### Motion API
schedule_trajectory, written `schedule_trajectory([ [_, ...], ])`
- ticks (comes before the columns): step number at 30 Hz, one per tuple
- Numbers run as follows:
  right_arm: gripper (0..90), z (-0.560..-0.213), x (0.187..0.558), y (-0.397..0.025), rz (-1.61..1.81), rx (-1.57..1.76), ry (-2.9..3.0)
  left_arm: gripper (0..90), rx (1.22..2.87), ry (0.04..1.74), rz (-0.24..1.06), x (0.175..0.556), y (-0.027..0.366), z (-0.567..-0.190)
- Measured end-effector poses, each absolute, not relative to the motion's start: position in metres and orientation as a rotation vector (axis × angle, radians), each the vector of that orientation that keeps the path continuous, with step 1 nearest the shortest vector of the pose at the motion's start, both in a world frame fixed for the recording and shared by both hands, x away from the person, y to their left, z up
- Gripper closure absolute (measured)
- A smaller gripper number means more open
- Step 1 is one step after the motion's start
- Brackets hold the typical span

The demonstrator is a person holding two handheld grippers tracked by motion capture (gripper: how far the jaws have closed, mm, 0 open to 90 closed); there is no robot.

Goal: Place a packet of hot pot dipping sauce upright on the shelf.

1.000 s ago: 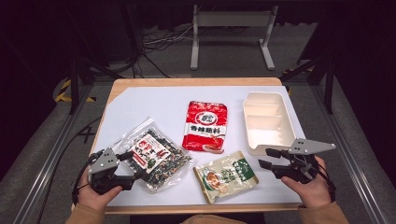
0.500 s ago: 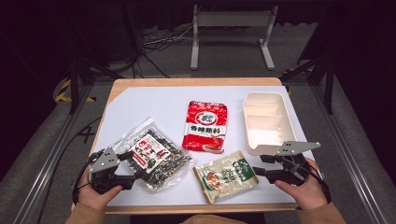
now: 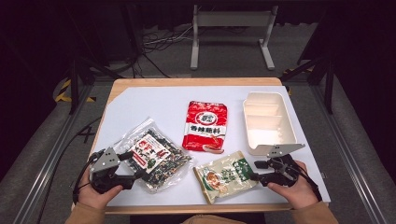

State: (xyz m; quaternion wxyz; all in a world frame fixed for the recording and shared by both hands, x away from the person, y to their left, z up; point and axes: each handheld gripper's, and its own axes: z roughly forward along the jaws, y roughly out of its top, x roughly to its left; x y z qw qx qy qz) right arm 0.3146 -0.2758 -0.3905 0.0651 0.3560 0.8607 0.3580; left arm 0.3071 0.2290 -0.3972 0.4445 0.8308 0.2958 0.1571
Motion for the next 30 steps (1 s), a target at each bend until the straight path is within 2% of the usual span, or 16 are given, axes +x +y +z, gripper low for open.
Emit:
schedule_trajectory([
  [19,40.3,-0.417,0.323,-0.272,1.000,1.172,2.665,24.8,2.066,0.731,0.393,0.308,0.228,-0.398],
  [30,42.9,-0.422,0.324,-0.267,0.979,1.209,2.731,24.7,2.071,0.731,0.396,0.308,0.227,-0.399],
])
